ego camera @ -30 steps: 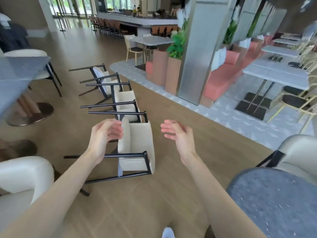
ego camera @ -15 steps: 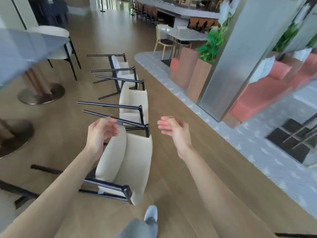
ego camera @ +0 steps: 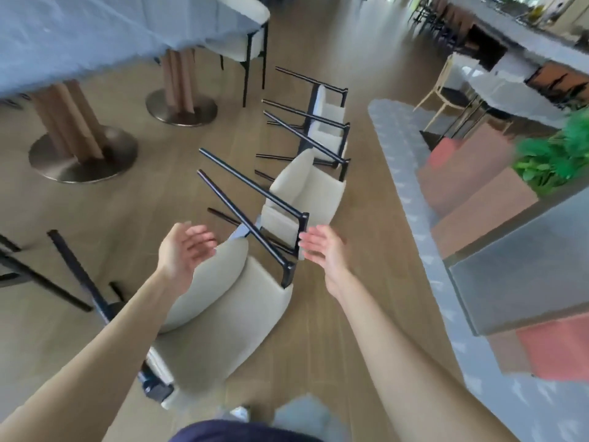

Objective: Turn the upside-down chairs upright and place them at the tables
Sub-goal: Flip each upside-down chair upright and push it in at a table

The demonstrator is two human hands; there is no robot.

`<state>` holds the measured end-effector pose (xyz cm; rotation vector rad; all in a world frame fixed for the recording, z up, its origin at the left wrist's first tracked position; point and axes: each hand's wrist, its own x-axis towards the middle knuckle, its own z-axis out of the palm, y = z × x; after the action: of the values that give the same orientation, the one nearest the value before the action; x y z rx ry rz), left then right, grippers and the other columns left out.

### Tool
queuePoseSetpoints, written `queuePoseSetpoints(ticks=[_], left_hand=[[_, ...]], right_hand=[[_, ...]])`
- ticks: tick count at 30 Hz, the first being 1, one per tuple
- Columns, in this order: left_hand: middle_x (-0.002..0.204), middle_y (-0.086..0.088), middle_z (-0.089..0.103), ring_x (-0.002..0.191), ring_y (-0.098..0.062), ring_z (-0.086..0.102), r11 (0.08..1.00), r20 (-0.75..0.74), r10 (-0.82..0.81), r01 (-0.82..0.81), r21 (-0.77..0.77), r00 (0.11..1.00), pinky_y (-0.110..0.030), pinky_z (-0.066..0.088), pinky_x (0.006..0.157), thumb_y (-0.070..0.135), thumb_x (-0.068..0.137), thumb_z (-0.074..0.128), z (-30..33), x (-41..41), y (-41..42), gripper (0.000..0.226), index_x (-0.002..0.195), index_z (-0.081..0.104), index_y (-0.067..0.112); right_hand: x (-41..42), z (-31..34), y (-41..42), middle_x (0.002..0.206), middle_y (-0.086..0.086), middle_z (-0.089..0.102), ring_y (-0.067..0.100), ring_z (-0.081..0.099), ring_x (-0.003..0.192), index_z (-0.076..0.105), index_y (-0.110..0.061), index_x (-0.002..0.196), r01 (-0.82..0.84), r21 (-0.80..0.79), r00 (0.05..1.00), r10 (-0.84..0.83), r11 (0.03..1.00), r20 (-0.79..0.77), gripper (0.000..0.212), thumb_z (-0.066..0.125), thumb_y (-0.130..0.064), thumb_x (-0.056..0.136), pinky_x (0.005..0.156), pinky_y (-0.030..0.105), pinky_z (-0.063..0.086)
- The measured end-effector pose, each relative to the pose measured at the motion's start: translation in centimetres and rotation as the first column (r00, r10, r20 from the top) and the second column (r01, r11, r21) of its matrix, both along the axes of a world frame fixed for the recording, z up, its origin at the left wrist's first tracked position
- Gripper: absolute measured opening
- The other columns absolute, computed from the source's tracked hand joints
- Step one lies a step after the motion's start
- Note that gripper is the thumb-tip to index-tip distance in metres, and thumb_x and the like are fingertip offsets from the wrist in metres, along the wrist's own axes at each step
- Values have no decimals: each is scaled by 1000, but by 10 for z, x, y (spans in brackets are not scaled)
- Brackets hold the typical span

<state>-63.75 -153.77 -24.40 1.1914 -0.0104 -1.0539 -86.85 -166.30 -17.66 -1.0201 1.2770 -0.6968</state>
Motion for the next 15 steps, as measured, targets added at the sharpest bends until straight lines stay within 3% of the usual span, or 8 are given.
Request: queuePoseSetpoints(ticks=[4,6,8,10,13,15], left_hand=[[93,-11,67,70,-20,68,966,-71,231,-221,132,970,-33,53,76,32,99,40,-33,6,8,31,90,61,11],[92,-9,66,67,-18,68,917,-118,386,-365,162,915,-33,53,75,33,98,39,-55,0,16,31,87,60,12],[95,-10,65,78,-22,67,846,-169,528,-498,193,832,-34,53,80,33,99,39,-78,-18,26,31,90,59,12],[96,-11,64,84,-25,65,789,-219,611,-558,258,761,-35,51,82,33,101,37,-97,-46,32,32,91,58,11],[95,-11,63,83,-24,63,714,-285,696,-590,378,659,-33,50,77,30,102,37,-137,-94,36,32,90,58,9],[104,-14,63,93,-26,64,656,-337,754,-609,447,564,-36,51,82,29,104,39,-170,-123,40,32,100,59,5]], right_hand=[[23,-46,-55,92,10,78,22,73,83,69,-6,100,-159,160,987,163,974,-11,23,53,-24,98,76,34,59],[34,-77,-78,93,11,77,24,73,85,68,-7,99,-246,216,967,254,945,-10,23,52,-24,98,79,35,58],[46,-105,-94,95,11,74,24,70,86,65,-8,98,-334,297,938,346,895,11,22,50,-25,99,88,38,54],[50,-129,-97,96,10,72,24,69,86,62,-10,97,-386,372,912,411,844,13,22,48,-26,100,92,40,52],[46,-171,-99,93,10,73,22,70,82,63,-10,95,-428,455,879,477,781,6,21,49,-25,99,79,36,54],[40,-202,-98,94,10,73,22,70,82,63,-11,94,-439,501,856,517,746,-20,19,49,-24,98,75,34,54]])
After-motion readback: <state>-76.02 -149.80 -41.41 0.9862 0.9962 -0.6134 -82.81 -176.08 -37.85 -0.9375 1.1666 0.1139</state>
